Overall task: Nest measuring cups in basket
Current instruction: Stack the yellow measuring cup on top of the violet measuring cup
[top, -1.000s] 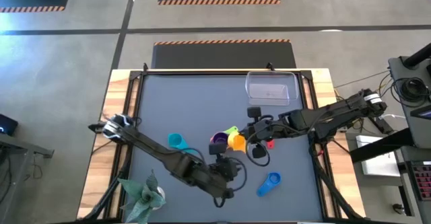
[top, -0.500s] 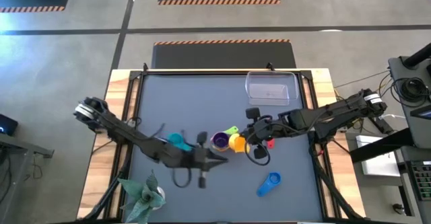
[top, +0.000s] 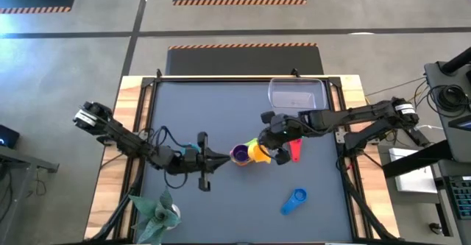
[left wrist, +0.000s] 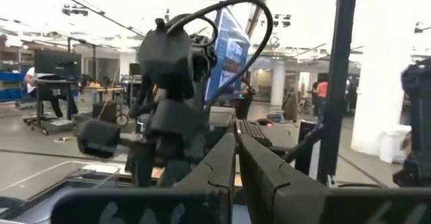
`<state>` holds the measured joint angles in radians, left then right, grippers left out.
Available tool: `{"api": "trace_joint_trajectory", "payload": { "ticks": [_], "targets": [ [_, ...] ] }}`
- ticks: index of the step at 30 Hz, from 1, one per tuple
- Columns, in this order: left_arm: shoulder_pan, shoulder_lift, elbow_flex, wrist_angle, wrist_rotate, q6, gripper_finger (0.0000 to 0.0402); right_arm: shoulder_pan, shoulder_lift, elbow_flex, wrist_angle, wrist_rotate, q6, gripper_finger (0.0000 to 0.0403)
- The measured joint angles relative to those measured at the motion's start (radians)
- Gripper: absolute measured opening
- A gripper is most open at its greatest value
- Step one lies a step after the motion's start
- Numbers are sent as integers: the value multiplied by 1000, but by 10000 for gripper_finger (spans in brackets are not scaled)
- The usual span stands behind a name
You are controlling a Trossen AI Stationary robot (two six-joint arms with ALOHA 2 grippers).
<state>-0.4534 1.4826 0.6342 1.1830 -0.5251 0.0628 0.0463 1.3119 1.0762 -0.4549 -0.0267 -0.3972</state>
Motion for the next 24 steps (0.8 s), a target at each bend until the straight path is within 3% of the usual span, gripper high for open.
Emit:
{"api": "trace_joint_trajectory", "payload": {
  "ticks": [4,15,24],
  "targets": [
    [0,0,14,-6,0,7,3,-29,94,62,-16,-36,-26,8],
    [0,0,66,-129,7,7,3,-42,408,397,-294,-35,-101,8],
    [0,-2,64,-130,7,7,3,-79,491,468,-305,-60,-120,8]
  ]
}}
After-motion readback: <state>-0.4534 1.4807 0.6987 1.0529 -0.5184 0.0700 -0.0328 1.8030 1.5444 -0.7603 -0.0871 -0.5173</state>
